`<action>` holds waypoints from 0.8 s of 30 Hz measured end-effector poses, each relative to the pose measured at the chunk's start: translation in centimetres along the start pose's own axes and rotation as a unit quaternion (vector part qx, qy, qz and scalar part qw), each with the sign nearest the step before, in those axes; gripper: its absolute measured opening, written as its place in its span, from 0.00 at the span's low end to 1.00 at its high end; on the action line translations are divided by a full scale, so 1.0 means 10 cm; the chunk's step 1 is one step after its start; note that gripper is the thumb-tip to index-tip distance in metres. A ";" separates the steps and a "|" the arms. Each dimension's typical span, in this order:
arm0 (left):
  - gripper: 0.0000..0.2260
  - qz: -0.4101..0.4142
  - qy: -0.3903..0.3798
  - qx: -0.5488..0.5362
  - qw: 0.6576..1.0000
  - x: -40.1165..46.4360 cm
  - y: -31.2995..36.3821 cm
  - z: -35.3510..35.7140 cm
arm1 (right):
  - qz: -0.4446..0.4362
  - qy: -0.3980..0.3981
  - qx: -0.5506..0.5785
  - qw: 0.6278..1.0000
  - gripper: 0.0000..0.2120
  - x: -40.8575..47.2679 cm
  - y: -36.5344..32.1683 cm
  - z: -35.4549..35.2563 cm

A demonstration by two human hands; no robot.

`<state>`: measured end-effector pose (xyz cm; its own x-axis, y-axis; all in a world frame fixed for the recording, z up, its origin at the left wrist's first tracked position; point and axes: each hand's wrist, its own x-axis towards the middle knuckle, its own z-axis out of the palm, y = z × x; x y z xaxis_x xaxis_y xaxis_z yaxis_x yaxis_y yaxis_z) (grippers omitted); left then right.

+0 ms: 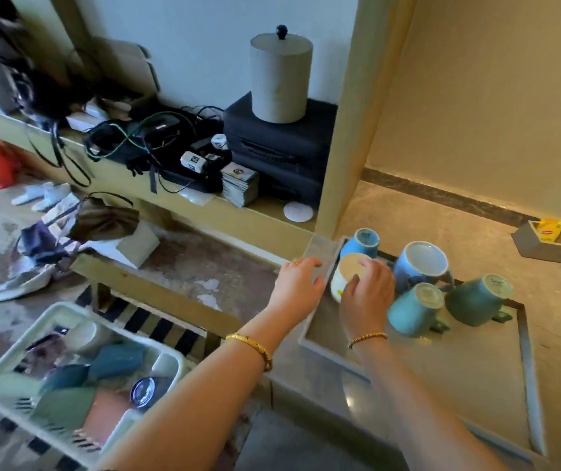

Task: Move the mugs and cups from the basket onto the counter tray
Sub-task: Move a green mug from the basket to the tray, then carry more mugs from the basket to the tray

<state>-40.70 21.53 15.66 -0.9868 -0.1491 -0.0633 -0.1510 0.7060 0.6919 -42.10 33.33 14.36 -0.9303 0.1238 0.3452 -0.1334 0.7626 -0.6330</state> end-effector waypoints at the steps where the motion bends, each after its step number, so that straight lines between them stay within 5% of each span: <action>1: 0.16 -0.016 0.004 -0.012 1.000 -0.05 -0.15 -0.13 | -0.016 -0.016 0.004 1.000 0.16 -0.09 -0.15 0.10; 13: 0.16 -0.158 0.059 -0.037 0.985 -0.90 -2.10 -1.43 | -0.150 -0.166 0.031 0.974 0.13 -1.32 -1.69 1.34; 24: 0.18 -0.341 0.105 -0.081 0.931 -1.70 -3.47 -1.92 | -0.304 -0.356 0.011 0.883 0.15 -2.08 -2.64 2.24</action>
<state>-17.55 -13.72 6.57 -0.6290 -0.6683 -0.3971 -0.7103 0.2865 0.6429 -26.89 -3.59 8.30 -0.6616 -0.7421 0.1076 -0.6825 0.5366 -0.4962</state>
